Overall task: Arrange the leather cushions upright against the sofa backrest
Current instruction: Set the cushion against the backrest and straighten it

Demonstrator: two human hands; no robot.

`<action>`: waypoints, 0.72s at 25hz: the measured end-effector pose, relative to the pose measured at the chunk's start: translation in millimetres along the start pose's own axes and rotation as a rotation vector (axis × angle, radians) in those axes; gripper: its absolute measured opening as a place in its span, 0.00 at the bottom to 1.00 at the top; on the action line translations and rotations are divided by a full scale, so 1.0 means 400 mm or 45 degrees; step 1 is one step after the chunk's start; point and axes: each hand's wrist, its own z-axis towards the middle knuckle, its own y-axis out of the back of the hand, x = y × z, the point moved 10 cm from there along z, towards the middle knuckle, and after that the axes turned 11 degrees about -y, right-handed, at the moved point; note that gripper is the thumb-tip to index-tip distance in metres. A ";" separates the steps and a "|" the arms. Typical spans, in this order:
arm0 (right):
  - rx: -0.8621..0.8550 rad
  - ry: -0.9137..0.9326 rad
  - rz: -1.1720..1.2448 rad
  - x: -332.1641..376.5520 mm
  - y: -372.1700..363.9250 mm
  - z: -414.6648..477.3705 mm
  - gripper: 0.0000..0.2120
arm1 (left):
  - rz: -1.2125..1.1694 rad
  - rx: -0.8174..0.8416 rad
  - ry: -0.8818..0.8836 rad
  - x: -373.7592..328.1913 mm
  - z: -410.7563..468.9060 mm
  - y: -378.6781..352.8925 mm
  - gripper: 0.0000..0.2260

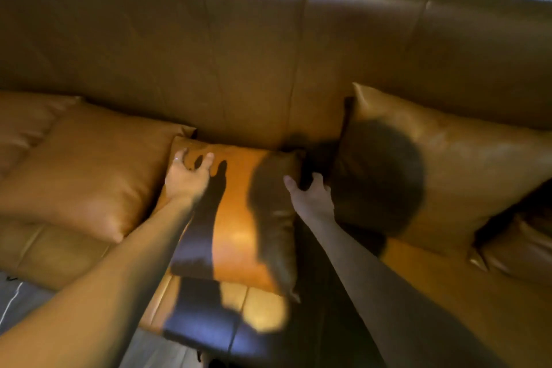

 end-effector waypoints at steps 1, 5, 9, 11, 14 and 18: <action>0.022 -0.150 0.068 -0.012 -0.042 0.029 0.41 | 0.014 0.032 0.072 0.051 0.042 -0.006 0.30; 0.053 -0.517 0.407 -0.065 -0.148 0.122 0.48 | 0.086 0.189 0.259 0.203 0.170 -0.050 0.35; 0.104 -0.527 0.623 -0.062 -0.201 0.174 0.38 | 0.017 0.269 0.410 0.325 0.288 -0.079 0.46; 0.105 -0.593 0.640 -0.072 -0.208 0.165 0.39 | -0.078 0.250 0.501 0.356 0.312 -0.085 0.51; 0.098 -0.617 0.695 -0.068 -0.196 0.154 0.31 | -0.139 0.200 0.590 0.358 0.312 -0.082 0.53; 0.034 -0.503 0.799 -0.032 -0.134 0.131 0.22 | -0.090 0.069 0.470 0.262 0.321 -0.047 0.51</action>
